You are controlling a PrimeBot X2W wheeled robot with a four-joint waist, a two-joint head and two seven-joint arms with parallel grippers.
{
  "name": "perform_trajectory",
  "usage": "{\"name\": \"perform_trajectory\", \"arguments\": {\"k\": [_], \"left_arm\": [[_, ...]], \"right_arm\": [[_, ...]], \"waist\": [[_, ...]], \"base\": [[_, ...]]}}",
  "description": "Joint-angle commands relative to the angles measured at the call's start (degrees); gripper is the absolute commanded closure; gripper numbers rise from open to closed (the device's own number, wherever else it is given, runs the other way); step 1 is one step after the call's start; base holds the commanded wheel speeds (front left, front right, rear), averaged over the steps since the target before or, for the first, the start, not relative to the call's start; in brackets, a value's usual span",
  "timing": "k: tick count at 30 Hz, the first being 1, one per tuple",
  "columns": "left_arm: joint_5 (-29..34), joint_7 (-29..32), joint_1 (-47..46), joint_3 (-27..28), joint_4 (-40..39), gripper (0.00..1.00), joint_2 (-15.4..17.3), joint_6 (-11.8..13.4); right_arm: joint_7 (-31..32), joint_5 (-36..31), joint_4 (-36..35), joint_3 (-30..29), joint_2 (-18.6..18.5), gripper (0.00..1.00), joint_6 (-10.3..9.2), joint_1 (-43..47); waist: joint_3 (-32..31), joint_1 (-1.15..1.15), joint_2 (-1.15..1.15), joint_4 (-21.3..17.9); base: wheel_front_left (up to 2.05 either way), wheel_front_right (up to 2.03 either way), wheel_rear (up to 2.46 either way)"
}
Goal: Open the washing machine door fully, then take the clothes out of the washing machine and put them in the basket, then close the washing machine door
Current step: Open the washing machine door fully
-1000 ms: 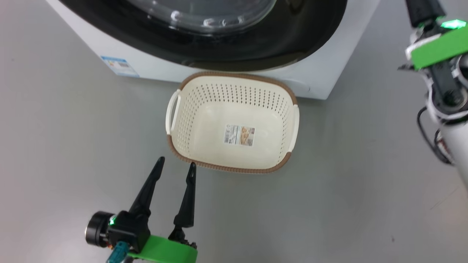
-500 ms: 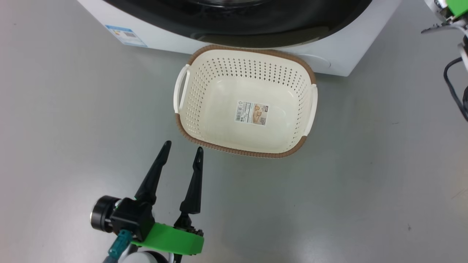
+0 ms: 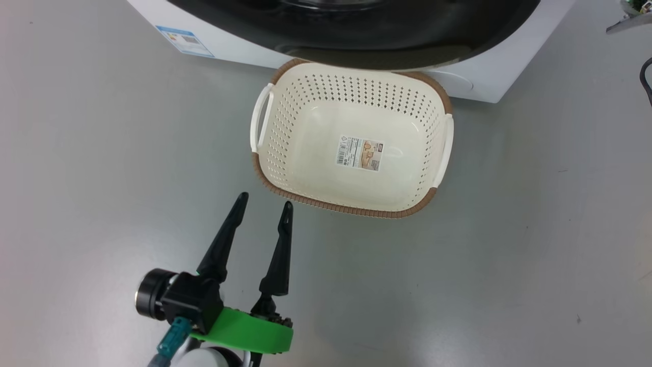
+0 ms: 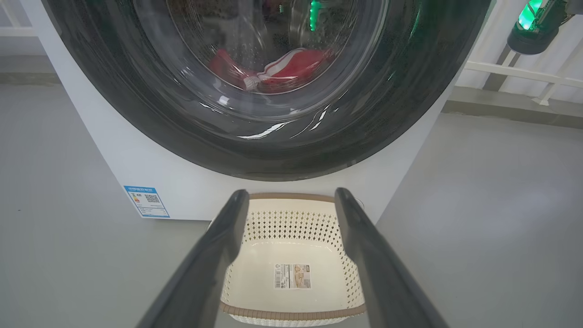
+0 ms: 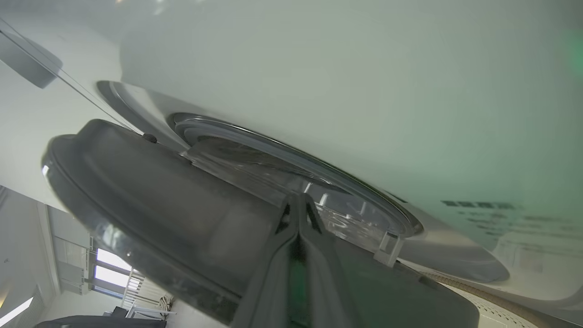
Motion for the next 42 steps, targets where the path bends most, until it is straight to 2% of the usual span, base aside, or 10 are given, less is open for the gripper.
{"name": "perform_trajectory", "arguments": {"k": [1, 10, 14, 27, 37, 42], "left_arm": [[-0.70, -0.45, -0.44, 1.33, -1.42, 0.00, 0.63, 0.53], [-0.42, -0.45, 0.96, 1.51, -0.86, 0.00, 0.63, 0.49], [0.07, -0.45, 2.63, 1.87, -0.34, 0.00, 0.63, -0.06], [0.72, -0.45, 5.82, 3.53, -0.28, 0.00, 0.63, -0.70], [0.92, -0.45, 6.57, 3.98, -0.50, 0.00, 0.63, -0.79], [1.03, -0.45, 6.75, 4.24, -0.42, 0.00, 0.63, -0.76]], "right_arm": [[1.58, 0.42, -1.25, 0.83, 1.22, 1.00, 0.05, 0.59], [6.46, 1.59, -2.73, 1.50, 2.78, 1.00, 0.05, 5.54], [8.31, 0.16, -4.19, 3.59, 3.84, 1.00, 0.05, 9.56], [10.81, -0.18, -9.32, 5.10, 6.17, 1.00, 0.05, 16.95], [13.41, -0.60, -11.97, 5.81, 7.44, 1.00, 0.05, 20.34], [11.72, -2.05, -12.24, 5.01, 7.91, 1.00, 0.05, 21.27]], "waist": [[-0.43, 0.00, 0.00, 0.11], [-3.85, 0.00, 0.00, -0.11], [-6.69, 0.00, 0.00, -0.39], [-11.12, 0.00, 0.00, -0.38], [-12.21, 0.00, 0.00, -0.36], [-12.91, 0.00, 0.00, -0.65]], "base": [[0.00, 0.00, 0.00], [0.00, 0.00, 0.00], [0.00, 0.00, 0.00], [0.00, 0.00, 0.00], [0.00, 0.00, 0.00], [0.00, 0.00, 0.00]]}}
